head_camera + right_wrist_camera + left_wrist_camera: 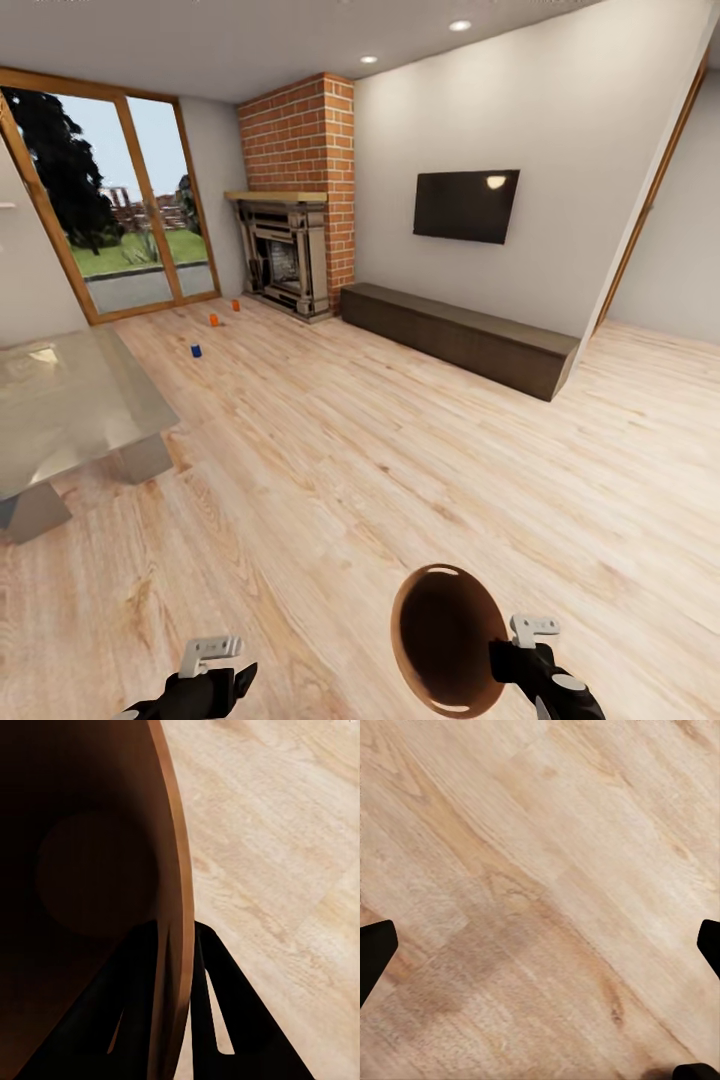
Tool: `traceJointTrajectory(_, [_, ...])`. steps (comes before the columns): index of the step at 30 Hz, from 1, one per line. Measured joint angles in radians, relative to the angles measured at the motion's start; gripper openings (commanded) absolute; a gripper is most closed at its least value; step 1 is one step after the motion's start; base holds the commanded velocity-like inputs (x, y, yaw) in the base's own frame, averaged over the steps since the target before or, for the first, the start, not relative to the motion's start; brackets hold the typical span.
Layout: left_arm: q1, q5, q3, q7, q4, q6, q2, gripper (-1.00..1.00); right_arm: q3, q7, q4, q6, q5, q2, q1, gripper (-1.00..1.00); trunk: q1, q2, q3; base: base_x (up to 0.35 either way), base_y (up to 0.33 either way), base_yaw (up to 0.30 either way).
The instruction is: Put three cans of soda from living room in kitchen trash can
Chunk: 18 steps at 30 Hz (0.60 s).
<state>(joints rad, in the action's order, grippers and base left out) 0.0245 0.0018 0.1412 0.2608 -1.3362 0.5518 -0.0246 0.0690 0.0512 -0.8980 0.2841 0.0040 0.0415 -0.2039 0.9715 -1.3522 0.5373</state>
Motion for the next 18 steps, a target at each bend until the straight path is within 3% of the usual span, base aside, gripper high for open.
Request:
traceJointTrajectory(12, [0.000,0.002,0.000,0.001,-0.001,-0.001,0.000,1.00,0.000,0.000,0.000,0.000,-0.002,0.000,0.000,-1.00,-0.046,0.084,-0.053,0.000,0.000,0.078])
traceJointTrajectory(18, [0.000,0.003,0.000,0.003,-0.001,-0.001,0.000,1.00,0.000,0.000,0.000,0.000,-0.002,0.000,0.000,-1.00,-0.046,0.084,-0.062,0.000,0.000,0.077])
